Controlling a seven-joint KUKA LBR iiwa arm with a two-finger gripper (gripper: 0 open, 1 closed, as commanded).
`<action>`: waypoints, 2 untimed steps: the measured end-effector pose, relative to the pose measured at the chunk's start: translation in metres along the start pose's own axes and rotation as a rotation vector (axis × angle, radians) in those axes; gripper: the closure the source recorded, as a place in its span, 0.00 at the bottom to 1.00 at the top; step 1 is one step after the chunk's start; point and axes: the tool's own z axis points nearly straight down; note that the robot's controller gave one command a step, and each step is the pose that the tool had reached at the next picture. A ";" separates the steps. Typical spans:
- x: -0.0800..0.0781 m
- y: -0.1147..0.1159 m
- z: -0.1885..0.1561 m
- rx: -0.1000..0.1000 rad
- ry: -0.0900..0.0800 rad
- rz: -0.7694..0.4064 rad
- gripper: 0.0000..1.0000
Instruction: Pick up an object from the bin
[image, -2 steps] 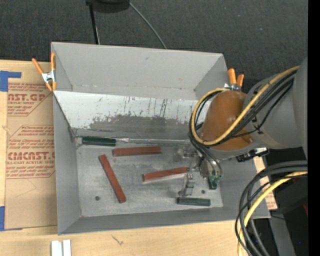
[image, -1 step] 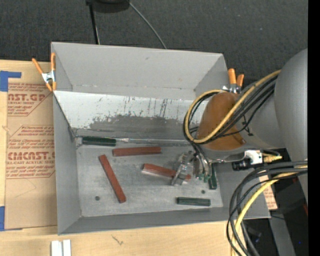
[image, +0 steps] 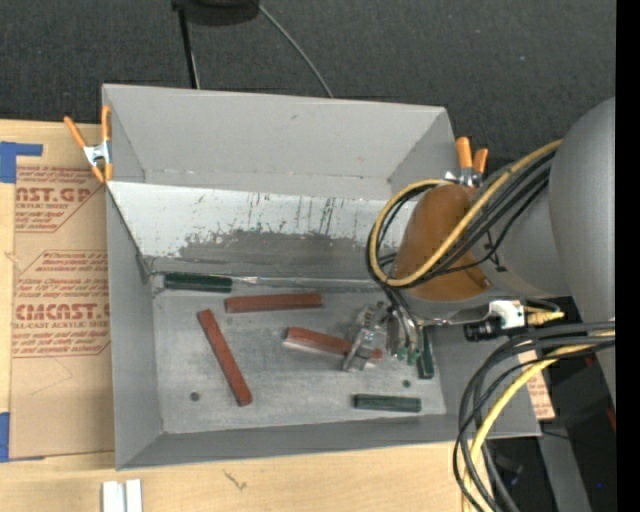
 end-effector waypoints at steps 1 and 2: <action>-0.006 0.009 -0.127 0.000 -0.001 -0.025 1.00; -0.006 0.009 -0.127 0.000 -0.001 -0.025 1.00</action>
Offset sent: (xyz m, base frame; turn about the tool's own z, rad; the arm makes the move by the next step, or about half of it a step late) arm 0.0000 0.0000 0.0000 0.0000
